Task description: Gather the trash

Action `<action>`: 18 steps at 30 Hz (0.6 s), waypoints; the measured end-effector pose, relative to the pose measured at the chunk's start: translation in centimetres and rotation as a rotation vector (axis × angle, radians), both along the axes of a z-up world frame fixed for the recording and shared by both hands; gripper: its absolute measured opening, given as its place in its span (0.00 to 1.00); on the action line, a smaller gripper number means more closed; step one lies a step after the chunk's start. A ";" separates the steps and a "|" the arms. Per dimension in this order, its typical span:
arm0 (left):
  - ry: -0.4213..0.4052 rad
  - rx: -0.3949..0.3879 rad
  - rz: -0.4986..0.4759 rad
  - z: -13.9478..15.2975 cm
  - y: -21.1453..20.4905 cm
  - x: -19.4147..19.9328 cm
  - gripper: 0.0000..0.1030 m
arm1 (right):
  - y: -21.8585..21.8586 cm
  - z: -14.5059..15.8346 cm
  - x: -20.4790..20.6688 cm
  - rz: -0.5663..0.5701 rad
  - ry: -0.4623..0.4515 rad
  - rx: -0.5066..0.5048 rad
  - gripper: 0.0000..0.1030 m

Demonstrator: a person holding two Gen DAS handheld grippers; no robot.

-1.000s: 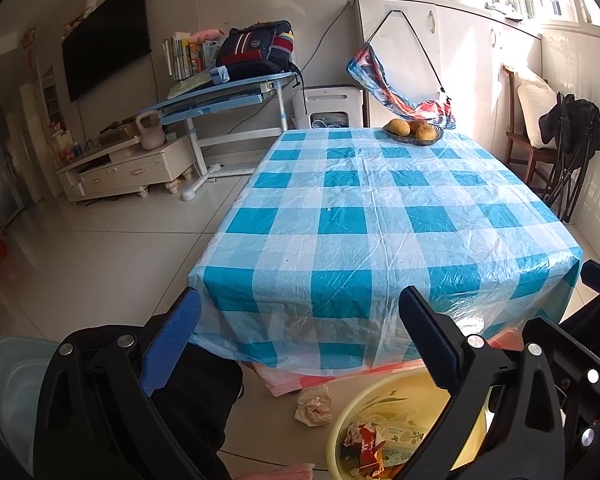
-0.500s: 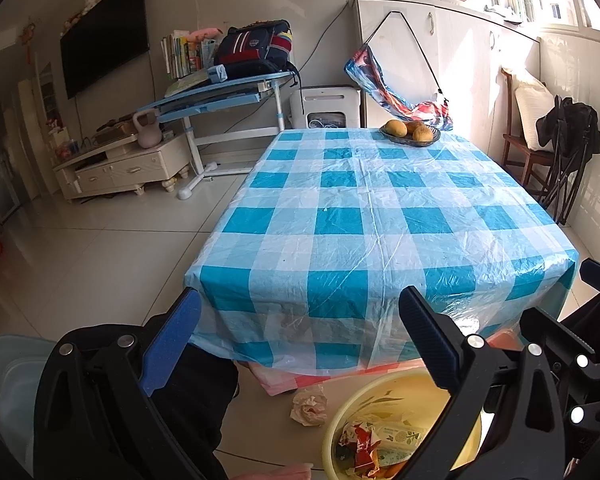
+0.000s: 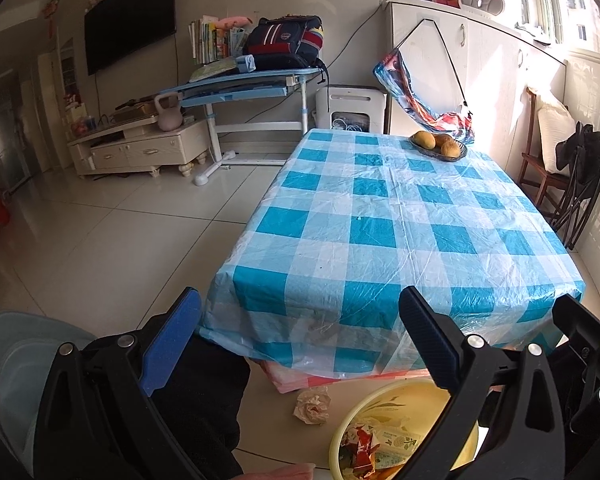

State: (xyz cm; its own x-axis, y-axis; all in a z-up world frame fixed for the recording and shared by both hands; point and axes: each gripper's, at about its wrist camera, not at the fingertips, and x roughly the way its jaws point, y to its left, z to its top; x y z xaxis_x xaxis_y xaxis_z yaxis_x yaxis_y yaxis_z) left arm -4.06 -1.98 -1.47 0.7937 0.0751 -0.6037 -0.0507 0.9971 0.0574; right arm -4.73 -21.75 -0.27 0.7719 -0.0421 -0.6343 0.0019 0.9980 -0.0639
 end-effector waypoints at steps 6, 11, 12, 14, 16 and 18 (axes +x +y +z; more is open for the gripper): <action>0.031 0.020 0.028 -0.2 0.3 0.6 0.93 | 0.3 0.4 1.0 -0.005 0.020 -0.005 0.93; 0.054 0.043 0.023 -0.4 -0.3 1.1 0.93 | 0.4 0.8 1.7 0.017 0.022 0.019 0.93; 0.057 0.046 0.022 -0.5 -0.5 1.2 0.93 | 0.4 0.9 1.9 0.021 0.024 0.025 0.93; 0.059 0.048 0.017 -0.4 -0.7 1.3 0.93 | 0.5 0.8 2.2 0.028 0.029 0.036 0.93; 0.062 0.051 0.013 -0.4 -1.0 1.5 0.93 | 0.5 0.8 2.4 0.032 0.032 0.042 0.93; 0.067 0.051 0.008 -0.4 -1.3 1.7 0.93 | 0.4 0.7 2.6 0.035 0.035 0.047 0.93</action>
